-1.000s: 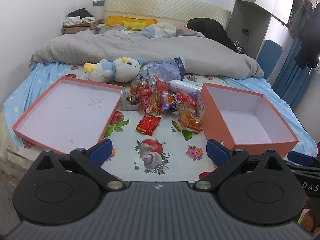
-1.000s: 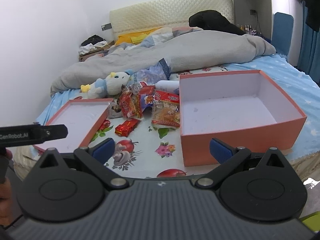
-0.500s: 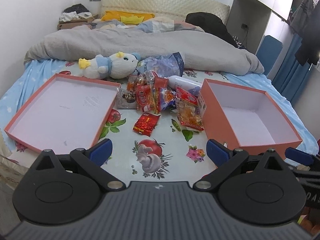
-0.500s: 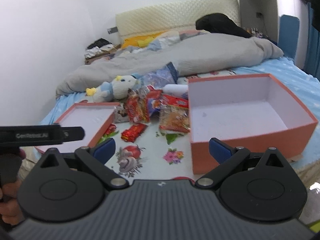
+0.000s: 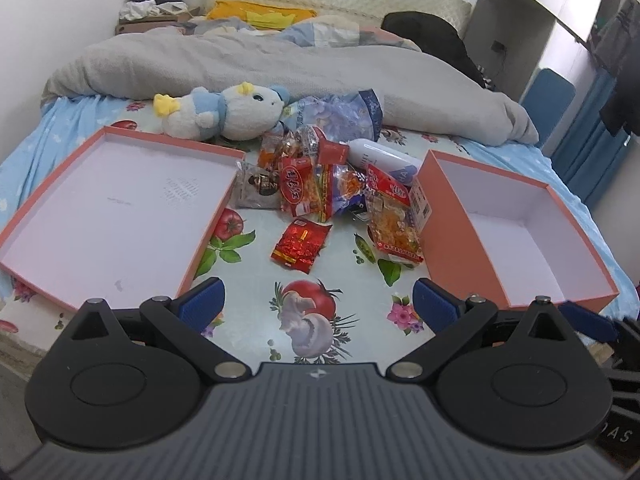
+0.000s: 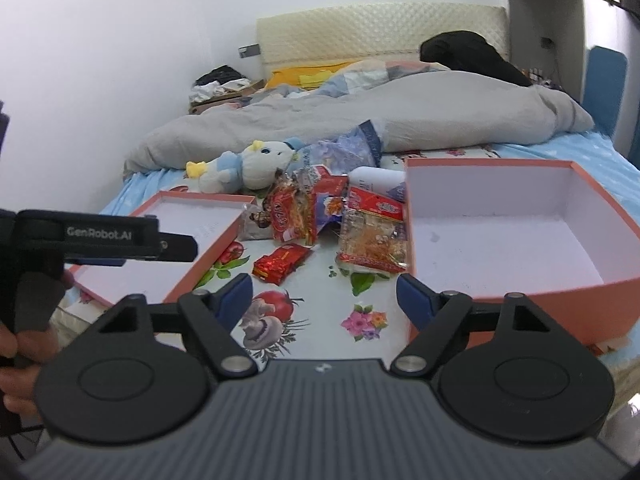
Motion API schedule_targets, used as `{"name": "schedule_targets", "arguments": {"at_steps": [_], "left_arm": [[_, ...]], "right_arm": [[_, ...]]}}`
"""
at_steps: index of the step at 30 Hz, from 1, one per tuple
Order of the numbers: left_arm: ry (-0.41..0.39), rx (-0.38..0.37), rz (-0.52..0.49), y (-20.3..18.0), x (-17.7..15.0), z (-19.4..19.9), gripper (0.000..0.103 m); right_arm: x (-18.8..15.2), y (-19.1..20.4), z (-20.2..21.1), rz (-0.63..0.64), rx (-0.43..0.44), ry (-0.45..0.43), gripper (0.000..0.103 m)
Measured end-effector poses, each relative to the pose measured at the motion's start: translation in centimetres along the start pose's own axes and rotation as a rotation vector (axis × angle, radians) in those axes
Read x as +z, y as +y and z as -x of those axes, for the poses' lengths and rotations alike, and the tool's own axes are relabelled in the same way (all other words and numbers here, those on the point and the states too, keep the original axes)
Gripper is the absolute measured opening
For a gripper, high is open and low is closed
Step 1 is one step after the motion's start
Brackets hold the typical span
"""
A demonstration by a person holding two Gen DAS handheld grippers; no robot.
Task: Organize snacks
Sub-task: 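Move the left tool toward the red foil packet while the right tool approaches the orange snack bag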
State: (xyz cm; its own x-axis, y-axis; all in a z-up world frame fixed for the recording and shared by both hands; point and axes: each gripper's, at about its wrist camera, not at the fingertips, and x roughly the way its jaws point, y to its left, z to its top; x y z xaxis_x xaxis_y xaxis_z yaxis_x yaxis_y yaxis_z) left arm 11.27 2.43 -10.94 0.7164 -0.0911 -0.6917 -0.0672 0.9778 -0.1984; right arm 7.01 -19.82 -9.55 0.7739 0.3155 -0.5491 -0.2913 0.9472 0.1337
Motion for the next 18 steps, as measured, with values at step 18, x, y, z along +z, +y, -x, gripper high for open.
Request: {"name": "schedule_targets", "arguments": {"at_steps": [18], "left_arm": [[0.053, 0.003, 0.048, 4.8, 1.8, -7.5, 0.102]], "right_arm": [[-0.2, 2.4, -8.1, 0.187, -0.025, 0.029, 0.078]]}}
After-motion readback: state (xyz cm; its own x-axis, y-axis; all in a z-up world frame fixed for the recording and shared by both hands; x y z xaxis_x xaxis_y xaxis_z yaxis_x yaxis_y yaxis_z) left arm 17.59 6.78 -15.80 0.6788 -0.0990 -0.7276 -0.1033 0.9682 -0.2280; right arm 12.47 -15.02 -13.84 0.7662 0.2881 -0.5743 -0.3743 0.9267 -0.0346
